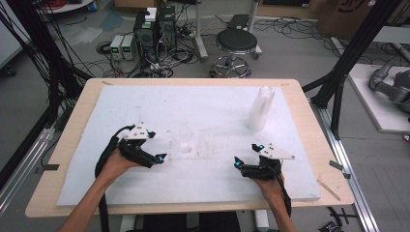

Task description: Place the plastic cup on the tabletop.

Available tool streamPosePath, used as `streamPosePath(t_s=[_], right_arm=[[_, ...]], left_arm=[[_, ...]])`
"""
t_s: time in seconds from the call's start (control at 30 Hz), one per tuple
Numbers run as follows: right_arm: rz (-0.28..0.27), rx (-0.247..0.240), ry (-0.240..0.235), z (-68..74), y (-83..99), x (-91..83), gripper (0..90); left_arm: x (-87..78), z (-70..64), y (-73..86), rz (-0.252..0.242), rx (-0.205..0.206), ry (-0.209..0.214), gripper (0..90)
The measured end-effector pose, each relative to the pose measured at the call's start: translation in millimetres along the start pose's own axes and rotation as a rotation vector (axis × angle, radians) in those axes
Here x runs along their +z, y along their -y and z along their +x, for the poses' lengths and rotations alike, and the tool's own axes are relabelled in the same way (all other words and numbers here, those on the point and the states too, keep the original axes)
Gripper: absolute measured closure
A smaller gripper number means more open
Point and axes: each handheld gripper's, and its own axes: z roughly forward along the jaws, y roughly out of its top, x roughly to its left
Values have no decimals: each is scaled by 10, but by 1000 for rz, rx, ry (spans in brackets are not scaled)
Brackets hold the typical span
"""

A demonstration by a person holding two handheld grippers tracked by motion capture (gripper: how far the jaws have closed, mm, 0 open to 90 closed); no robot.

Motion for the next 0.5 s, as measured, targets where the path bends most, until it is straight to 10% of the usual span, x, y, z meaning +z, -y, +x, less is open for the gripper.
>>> streamPosePath(t_s=[0.5], right_arm=[[2,18,22,-3,0,0,150]], left_arm=[[-463,-187,526,-180,-82,-185,70]])
